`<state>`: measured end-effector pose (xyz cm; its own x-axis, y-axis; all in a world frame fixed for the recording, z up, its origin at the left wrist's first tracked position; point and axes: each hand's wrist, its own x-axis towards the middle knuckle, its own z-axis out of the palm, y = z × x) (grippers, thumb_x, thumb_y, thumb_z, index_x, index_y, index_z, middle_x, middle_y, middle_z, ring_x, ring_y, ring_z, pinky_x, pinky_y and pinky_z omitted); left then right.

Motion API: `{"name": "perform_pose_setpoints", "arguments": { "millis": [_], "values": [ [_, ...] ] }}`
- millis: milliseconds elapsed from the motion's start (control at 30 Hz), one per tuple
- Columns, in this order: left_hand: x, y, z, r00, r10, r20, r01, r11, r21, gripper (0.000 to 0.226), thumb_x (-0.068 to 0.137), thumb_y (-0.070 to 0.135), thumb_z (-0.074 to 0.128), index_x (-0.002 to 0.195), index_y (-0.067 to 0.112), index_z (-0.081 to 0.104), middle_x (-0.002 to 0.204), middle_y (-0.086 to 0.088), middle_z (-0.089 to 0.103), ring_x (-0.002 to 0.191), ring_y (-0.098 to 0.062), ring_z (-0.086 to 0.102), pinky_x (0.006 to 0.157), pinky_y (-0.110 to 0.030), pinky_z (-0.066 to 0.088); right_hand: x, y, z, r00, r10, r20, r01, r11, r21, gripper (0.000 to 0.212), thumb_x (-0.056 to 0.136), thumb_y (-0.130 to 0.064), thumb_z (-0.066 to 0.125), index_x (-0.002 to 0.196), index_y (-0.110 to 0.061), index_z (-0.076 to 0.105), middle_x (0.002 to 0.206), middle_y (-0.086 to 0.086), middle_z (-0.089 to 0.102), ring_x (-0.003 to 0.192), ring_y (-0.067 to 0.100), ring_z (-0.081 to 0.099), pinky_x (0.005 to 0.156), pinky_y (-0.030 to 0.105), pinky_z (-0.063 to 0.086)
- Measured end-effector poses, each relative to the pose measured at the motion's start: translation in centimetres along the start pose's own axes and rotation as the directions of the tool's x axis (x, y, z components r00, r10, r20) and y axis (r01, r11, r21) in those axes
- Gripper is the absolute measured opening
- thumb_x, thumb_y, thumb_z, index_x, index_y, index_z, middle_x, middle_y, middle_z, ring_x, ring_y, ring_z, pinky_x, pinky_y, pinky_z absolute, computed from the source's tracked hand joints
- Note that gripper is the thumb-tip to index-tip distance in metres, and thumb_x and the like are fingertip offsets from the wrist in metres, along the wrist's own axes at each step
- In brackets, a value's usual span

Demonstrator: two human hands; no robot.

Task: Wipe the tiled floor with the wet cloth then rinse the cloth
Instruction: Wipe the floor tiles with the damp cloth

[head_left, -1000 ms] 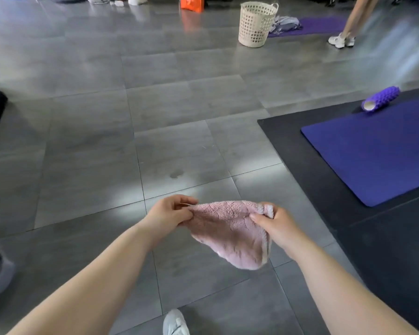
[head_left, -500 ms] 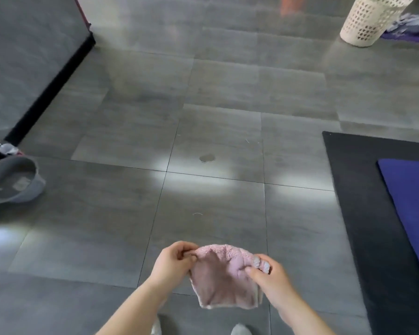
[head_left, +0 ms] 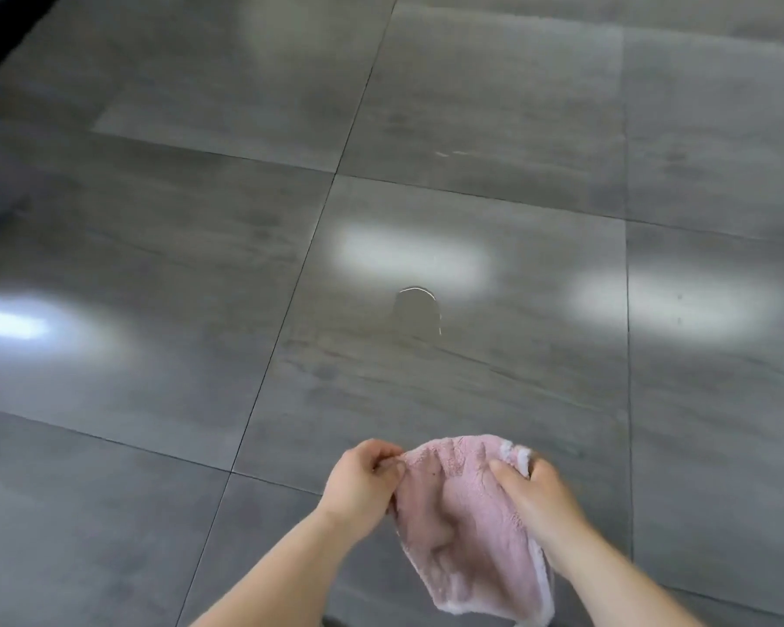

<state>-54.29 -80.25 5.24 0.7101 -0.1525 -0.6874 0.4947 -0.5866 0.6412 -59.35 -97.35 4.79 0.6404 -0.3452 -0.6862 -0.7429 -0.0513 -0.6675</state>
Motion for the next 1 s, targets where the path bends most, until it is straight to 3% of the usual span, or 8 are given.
{"name": "perform_pose_setpoints", "arguments": {
  "millis": [167,267,433,567,700,767,833,1000],
  "values": [
    [9.0,-4.5,1.1,0.987,0.072,0.144,-0.09,0.988,0.128,0.025,0.084,0.002,0.046,0.079,0.02,0.062,0.067,0.006,0.059,0.047,0.005,0.055,0.056,-0.007,0.043,8.5,4.5,2.4,0.999,-0.014,-0.03,0.008,0.977,-0.211,0.026,0.088,-0.017,0.058,0.065,-0.01,0.049,0.065,0.005,0.052,0.068,0.02,0.048,0.058,0.03,0.03],
    [13.2,-5.8,-0.3,0.981,0.188,0.044,-0.192,0.932,0.306,0.03,0.087,0.009,0.046,0.113,0.018,0.059,0.109,0.002,0.062,0.099,-0.007,0.059,0.076,-0.012,0.041,12.6,3.8,0.9,0.97,-0.172,-0.169,0.116,0.948,-0.298,0.023,0.088,-0.015,0.057,0.11,-0.012,0.055,0.103,0.006,0.06,0.108,0.027,0.054,0.076,0.029,0.036],
    [12.2,-9.9,-1.8,0.934,0.28,-0.222,-0.096,0.795,0.598,0.043,0.087,0.016,0.052,0.129,0.02,0.045,0.142,0.003,0.041,0.133,-0.018,0.036,0.112,-0.027,0.015,12.4,2.9,-1.9,0.956,-0.268,-0.115,0.072,0.6,-0.796,0.067,0.09,-0.025,0.052,0.146,-0.016,0.017,0.156,0.009,0.01,0.142,0.031,0.013,0.115,0.038,0.016],
    [12.8,-12.5,-2.6,0.908,0.349,-0.232,-0.042,0.625,0.779,0.059,0.055,0.028,0.079,0.11,0.014,0.06,0.116,-0.012,0.066,0.115,-0.034,0.055,0.109,-0.029,-0.001,12.0,5.5,3.7,0.921,-0.356,0.157,0.271,0.298,-0.915,0.063,0.083,-0.048,0.04,0.139,-0.018,0.038,0.151,0.013,0.029,0.14,0.033,0.02,0.107,0.052,0.028],
    [15.8,-11.4,-4.1,0.906,0.243,-0.346,0.073,0.717,0.694,0.067,0.091,0.045,0.038,0.144,0.023,0.005,0.156,-0.005,0.001,0.144,-0.023,-0.003,0.111,-0.036,-0.019,13.9,6.1,7.5,0.945,-0.161,0.284,0.311,0.177,-0.934,0.076,0.087,-0.041,0.045,0.148,-0.021,0.003,0.156,0.013,-0.007,0.142,0.038,-0.006,0.114,0.051,0.011],
    [17.1,-11.1,-5.3,0.931,0.125,-0.343,0.139,0.747,0.651,0.082,0.085,0.056,0.041,0.143,0.027,-0.009,0.154,-0.004,-0.016,0.142,-0.022,-0.017,0.113,-0.042,-0.013,14.6,7.6,6.9,0.932,-0.205,0.3,0.314,0.041,-0.948,0.078,0.068,-0.04,0.055,0.135,-0.008,0.033,0.146,0.018,0.032,0.128,0.04,0.028,0.1,0.05,0.036],
    [18.1,-11.8,-6.8,0.932,0.054,-0.357,0.205,0.735,0.646,0.098,0.075,0.065,0.049,0.142,0.028,-0.012,0.153,-0.005,-0.02,0.141,-0.024,-0.019,0.114,-0.047,-0.009,15.5,7.4,4.9,0.96,-0.213,0.184,0.2,0.056,-0.978,0.069,0.066,-0.038,0.041,0.128,-0.006,0.047,0.14,0.014,0.039,0.117,0.038,0.044,0.094,0.047,0.039],
    [19.6,-14.0,-7.4,0.914,-0.045,-0.404,0.276,0.798,0.536,0.115,0.061,0.075,0.053,0.141,0.029,-0.016,0.152,-0.004,-0.023,0.139,-0.024,-0.024,0.113,-0.051,-0.008,21.1,3.3,0.8,0.981,-0.097,-0.167,-0.117,0.387,-0.914,0.063,0.098,-0.029,0.025,0.146,-0.012,-0.013,0.154,0.014,-0.017,0.143,0.034,-0.011,0.118,0.042,0.001]
  ]
}}
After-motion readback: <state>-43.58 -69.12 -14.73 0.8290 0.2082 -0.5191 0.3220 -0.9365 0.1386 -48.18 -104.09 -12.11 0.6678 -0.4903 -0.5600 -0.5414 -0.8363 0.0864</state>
